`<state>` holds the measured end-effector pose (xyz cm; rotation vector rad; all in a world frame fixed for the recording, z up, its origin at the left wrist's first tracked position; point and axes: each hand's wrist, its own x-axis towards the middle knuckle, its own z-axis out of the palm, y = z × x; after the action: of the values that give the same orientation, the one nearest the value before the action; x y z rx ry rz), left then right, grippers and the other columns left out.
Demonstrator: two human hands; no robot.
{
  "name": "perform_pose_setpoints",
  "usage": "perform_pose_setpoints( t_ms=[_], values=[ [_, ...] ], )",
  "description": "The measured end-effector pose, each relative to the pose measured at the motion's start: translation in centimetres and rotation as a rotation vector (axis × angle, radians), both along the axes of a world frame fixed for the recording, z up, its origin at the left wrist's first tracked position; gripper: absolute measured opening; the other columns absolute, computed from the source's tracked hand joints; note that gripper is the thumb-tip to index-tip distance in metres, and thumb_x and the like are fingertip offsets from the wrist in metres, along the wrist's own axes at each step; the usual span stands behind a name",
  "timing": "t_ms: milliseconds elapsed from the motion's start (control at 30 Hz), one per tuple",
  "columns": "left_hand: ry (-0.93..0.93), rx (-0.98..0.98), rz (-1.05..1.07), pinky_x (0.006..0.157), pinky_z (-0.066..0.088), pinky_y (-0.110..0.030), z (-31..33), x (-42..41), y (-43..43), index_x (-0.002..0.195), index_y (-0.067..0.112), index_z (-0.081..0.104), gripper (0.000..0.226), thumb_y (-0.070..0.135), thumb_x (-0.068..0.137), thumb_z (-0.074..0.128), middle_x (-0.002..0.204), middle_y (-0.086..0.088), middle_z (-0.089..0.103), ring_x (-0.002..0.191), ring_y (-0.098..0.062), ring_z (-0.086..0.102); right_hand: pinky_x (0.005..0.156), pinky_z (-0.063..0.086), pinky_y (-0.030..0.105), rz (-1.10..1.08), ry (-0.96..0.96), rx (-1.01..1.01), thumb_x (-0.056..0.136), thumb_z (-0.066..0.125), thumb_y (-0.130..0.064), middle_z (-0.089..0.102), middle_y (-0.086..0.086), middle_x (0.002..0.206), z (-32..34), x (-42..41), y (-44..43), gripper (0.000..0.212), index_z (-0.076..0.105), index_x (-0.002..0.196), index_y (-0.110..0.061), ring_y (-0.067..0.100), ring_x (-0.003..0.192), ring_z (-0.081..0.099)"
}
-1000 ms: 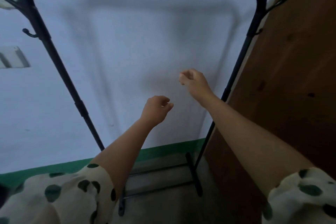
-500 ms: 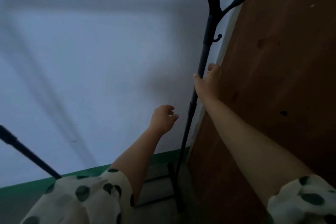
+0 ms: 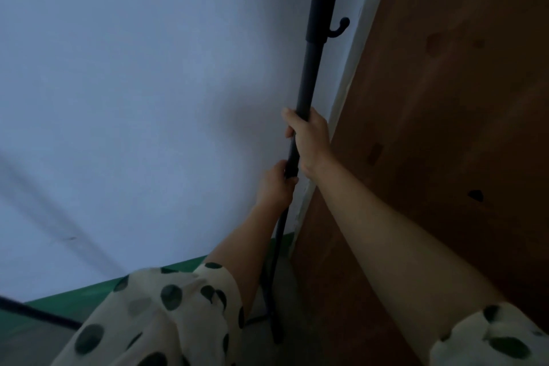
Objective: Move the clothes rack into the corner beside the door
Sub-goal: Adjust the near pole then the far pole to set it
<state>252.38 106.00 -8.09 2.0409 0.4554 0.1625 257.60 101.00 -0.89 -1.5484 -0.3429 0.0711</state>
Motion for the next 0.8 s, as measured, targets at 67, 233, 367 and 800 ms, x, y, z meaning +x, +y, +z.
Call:
perform_pose_setpoints(
  t_ms=[67, 233, 367, 800],
  values=[
    [-0.020, 0.001, 0.019, 0.086, 0.056, -0.044, -0.2, 0.1, 0.2, 0.124, 0.007, 0.053, 0.032, 0.006, 0.092, 0.052, 0.117, -0.019, 0.064, 0.104, -0.032, 0.062, 0.049, 0.037, 0.009, 0.012, -0.013, 0.016, 0.088, 0.061, -0.021, 0.044, -0.012, 0.052, -0.3, 0.1, 0.3, 0.023, 0.047, 0.069, -0.019, 0.003, 0.048, 0.042],
    [-0.043, -0.007, 0.039, 0.085, 0.057, -0.045, -0.3, 0.5, 0.6, 0.122, 0.007, 0.054, 0.031, 0.006, 0.091, 0.053, 0.114, -0.019, 0.065, 0.098, -0.031, 0.064, 0.053, 0.039, 0.010, 0.025, -0.039, 0.031, 0.087, 0.061, -0.021, 0.045, -0.010, 0.056, -0.5, 0.6, 0.8, 0.020, 0.049, 0.071, -0.018, 0.004, 0.052, 0.044],
    [-0.053, -0.010, 0.025, 0.085, 0.055, -0.040, -0.4, 0.8, 0.7, 0.123, 0.007, 0.054, 0.032, 0.009, 0.091, 0.055, 0.117, -0.018, 0.065, 0.101, -0.028, 0.063, 0.053, 0.039, 0.010, 0.015, -0.059, 0.029, 0.088, 0.060, -0.019, 0.045, -0.008, 0.058, -0.5, 0.8, 0.8, 0.019, 0.049, 0.072, -0.017, 0.002, 0.051, 0.044],
    [0.016, 0.085, 0.011, 0.106, 0.045, -0.044, 1.6, -1.8, 2.3, 0.142, 0.011, 0.038, 0.058, 0.026, 0.090, 0.060, 0.140, -0.015, 0.053, 0.128, -0.026, 0.051, 0.076, 0.049, 0.040, -0.058, -0.118, -0.189, 0.090, 0.055, -0.027, 0.051, -0.002, 0.083, 0.2, -0.9, 0.0, 0.018, 0.046, 0.100, -0.016, 0.013, 0.072, 0.054]
  ],
)
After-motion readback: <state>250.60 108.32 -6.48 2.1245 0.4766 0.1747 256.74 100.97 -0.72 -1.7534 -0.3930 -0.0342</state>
